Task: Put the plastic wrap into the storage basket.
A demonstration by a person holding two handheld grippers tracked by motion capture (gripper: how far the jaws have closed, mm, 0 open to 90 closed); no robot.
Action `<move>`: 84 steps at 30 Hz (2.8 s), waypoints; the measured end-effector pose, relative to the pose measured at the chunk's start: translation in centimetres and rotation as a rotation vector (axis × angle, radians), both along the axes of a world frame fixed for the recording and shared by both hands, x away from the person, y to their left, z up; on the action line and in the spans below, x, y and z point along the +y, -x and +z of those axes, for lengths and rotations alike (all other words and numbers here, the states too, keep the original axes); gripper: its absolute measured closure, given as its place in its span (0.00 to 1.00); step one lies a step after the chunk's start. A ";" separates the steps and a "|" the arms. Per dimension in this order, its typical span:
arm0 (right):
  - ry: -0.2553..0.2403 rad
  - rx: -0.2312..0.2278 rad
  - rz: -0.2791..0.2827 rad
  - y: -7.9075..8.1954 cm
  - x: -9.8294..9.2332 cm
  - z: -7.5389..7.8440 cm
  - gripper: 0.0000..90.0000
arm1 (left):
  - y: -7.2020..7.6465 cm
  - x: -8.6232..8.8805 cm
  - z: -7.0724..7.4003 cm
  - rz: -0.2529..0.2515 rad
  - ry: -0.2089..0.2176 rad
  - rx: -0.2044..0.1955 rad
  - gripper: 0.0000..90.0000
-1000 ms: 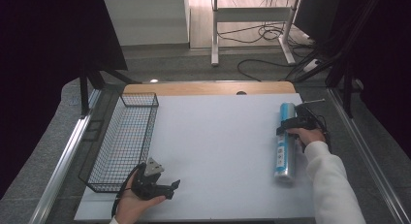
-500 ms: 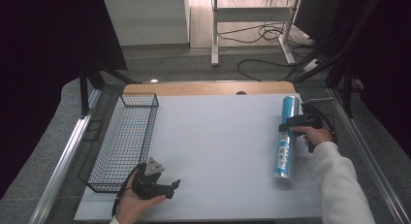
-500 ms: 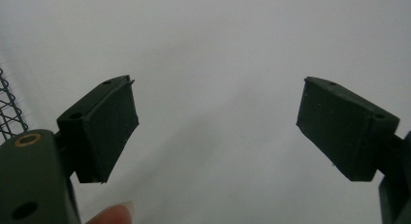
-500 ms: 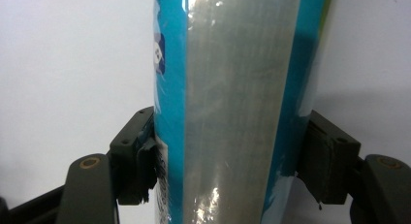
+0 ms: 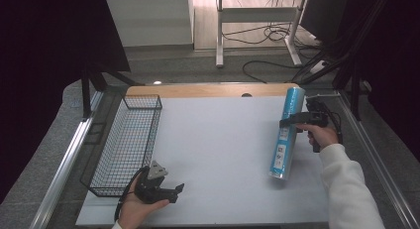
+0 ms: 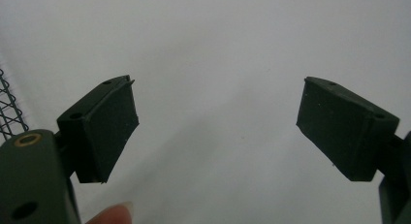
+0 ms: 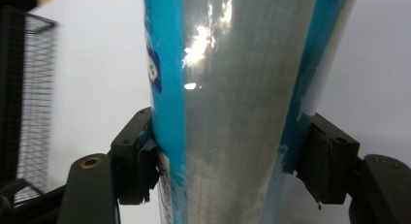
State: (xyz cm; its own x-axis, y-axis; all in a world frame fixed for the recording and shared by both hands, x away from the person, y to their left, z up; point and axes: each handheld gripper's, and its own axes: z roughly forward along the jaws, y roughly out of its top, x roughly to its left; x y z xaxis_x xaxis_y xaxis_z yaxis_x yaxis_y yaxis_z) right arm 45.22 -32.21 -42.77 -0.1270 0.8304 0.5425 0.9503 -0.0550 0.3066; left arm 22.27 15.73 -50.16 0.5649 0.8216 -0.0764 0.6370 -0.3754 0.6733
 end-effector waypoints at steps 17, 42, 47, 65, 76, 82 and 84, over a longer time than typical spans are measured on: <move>-0.144 -0.116 0.095 0.7 3.3 2.6 0.36 | 0.0 0.0 0.0 0.002 0.004 -0.002 0.16; -0.274 -0.190 0.237 1.8 7.8 2.2 0.36 | 0.1 -0.2 0.2 0.001 0.013 -0.016 0.16; -0.272 -0.191 0.248 1.9 8.5 1.8 0.36 | 0.0 -0.2 0.2 0.000 0.016 -0.019 0.16; -0.295 -0.215 0.330 3.0 11.1 2.0 0.36 | -3.6 -3.5 4.4 -0.106 0.183 -0.010 0.17; -0.286 -0.232 0.386 3.9 13.3 2.1 0.36 | -8.5 -7.5 6.4 -0.221 0.297 0.067 0.16; -0.290 -0.237 0.404 4.1 14.6 2.0 0.36 | -10.7 -9.6 6.2 -0.235 0.325 0.126 0.15; -0.286 -0.241 0.407 4.2 15.0 1.9 0.36 | -11.6 -10.3 5.9 -0.236 0.338 0.144 0.16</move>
